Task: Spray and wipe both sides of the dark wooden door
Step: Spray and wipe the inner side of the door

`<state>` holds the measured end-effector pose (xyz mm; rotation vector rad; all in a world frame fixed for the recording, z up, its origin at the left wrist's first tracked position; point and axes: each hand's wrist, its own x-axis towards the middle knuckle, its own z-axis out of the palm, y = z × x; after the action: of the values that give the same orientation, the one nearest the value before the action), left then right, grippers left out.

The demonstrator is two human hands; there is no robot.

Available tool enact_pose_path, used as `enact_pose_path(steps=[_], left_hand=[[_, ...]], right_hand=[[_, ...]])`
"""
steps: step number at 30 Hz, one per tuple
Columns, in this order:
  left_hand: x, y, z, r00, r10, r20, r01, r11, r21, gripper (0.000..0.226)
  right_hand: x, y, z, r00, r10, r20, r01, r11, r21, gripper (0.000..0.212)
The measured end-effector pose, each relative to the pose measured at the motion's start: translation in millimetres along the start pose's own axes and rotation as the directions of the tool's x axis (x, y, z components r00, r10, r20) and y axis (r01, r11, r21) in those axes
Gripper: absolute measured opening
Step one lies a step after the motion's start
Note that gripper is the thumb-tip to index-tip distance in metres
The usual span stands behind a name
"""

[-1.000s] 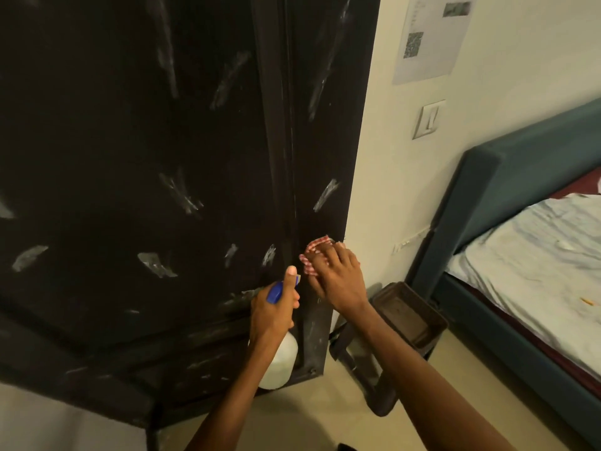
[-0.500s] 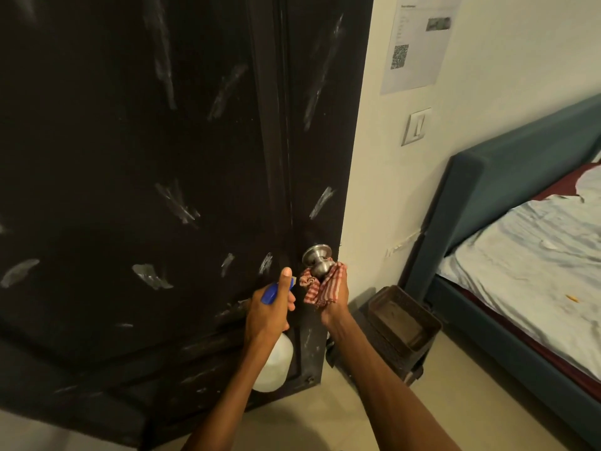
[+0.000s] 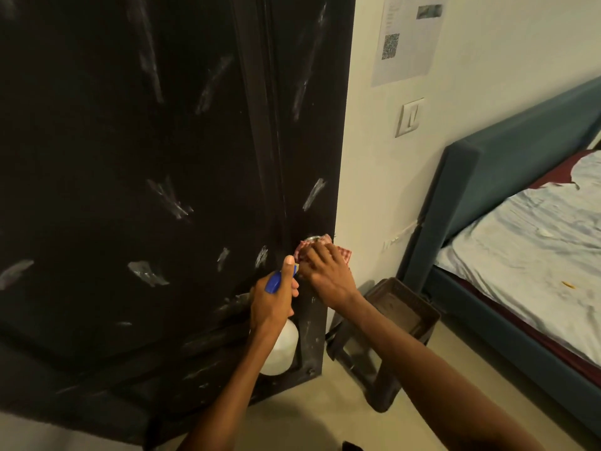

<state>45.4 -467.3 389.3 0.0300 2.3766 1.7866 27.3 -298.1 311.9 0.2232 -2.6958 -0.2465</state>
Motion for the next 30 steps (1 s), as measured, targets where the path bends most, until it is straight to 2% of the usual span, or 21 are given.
enact_pose_path(steps=[2,4,5,7,9,10,11,13,14,15,17,19,21,22,24,25,26,27,28,29,30], left_hand=[[0,1,0,1.000,-0.005,0.000,0.005,1.000,-0.003,0.063],[-1,1,-2,1.000,-0.018,-0.008,0.018,1.000,-0.002,0.058],[-1,1,-4,1.000,-0.018,-0.011,0.018,1.000,-0.002,0.057],[-3,1,-9,1.000,-0.008,-0.023,0.008,1.000,0.003,0.062],[-5,-1,-13,0.999,-0.012,-0.037,0.013,1.000,0.015,0.065],[-6,-3,-15,0.999,-0.021,-0.041,0.022,1.000,0.010,0.065],[-6,-5,-17,0.998,-0.031,-0.046,0.031,1.000,0.001,0.064],[-4,-7,-19,0.997,-0.040,-0.063,0.041,0.999,0.000,0.060],[-2,-7,-20,0.997,-0.038,-0.070,0.039,0.999,0.004,0.059],[-1,-7,-21,0.997,-0.033,-0.072,0.034,0.999,0.010,0.059],[-1,-4,-22,0.997,-0.030,-0.072,0.032,0.999,0.018,0.059],[0,-3,-22,0.997,-0.023,-0.067,0.025,0.999,0.022,0.060],[0,0,-22,0.999,-0.024,-0.048,0.025,1.000,0.012,0.064],[0,1,-22,0.999,-0.019,-0.039,0.019,1.000,0.004,0.066],[0,3,-19,1.000,-0.008,-0.029,0.008,1.000,-0.007,0.068],[0,3,-18,1.000,-0.003,-0.027,0.003,1.000,-0.013,0.067],[0,3,-18,1.000,0.000,-0.026,-0.001,1.000,-0.023,0.066],[2,3,-18,1.000,-0.001,-0.029,0.000,1.000,-0.028,0.067],[3,3,-18,0.999,-0.007,-0.034,0.007,1.000,-0.026,0.068],[5,2,-18,0.999,-0.017,-0.036,0.017,1.000,-0.024,0.069],[7,2,-19,0.999,-0.030,-0.036,0.029,0.999,-0.025,0.070]], right_hand=[[-5,3,5,0.970,0.204,-0.129,-0.179,0.966,0.187,0.050],[-2,-7,6,0.866,0.491,-0.096,-0.393,0.786,0.477,0.048],[1,-15,6,0.787,0.617,-0.028,-0.471,0.629,0.618,0.048],[13,-28,1,0.568,0.801,0.191,-0.533,0.181,0.827,0.046],[25,-26,-6,0.358,0.812,0.461,-0.464,-0.273,0.843,0.049],[26,-24,-10,0.301,0.785,0.542,-0.430,-0.395,0.812,0.051],[27,-22,-12,0.273,0.767,0.580,-0.409,-0.453,0.792,0.052],[26,-23,-15,0.245,0.803,0.543,-0.395,-0.429,0.812,0.048],[27,-25,-17,0.257,0.843,0.472,-0.383,-0.359,0.851,0.043],[27,-28,-17,0.313,0.882,0.351,-0.383,-0.221,0.897,0.039],[28,-33,-12,0.551,0.835,0.003,-0.406,0.265,0.874,0.037],[25,-33,-1,0.731,0.647,-0.217,-0.405,0.668,0.624,0.038],[19,-27,5,0.877,0.363,-0.316,-0.273,0.916,0.293,0.037],[15,-21,5,0.925,0.207,-0.318,-0.166,0.974,0.153,0.037],[12,-7,4,0.946,0.089,-0.312,-0.057,0.992,0.110,0.037],[12,-4,2,0.935,0.168,-0.313,-0.104,0.972,0.210,0.037],[13,-2,-1,0.896,0.341,-0.285,-0.222,0.900,0.376,0.037],[16,-3,-4,0.808,0.557,-0.189,-0.376,0.736,0.563,0.038],[19,-6,-7,0.684,0.728,-0.040,-0.493,0.501,0.711,0.043],[23,-8,-8,0.564,0.819,0.111,-0.553,0.273,0.787,0.049],[26,-9,-9,0.498,0.845,0.197,-0.567,0.145,0.811,0.053]])
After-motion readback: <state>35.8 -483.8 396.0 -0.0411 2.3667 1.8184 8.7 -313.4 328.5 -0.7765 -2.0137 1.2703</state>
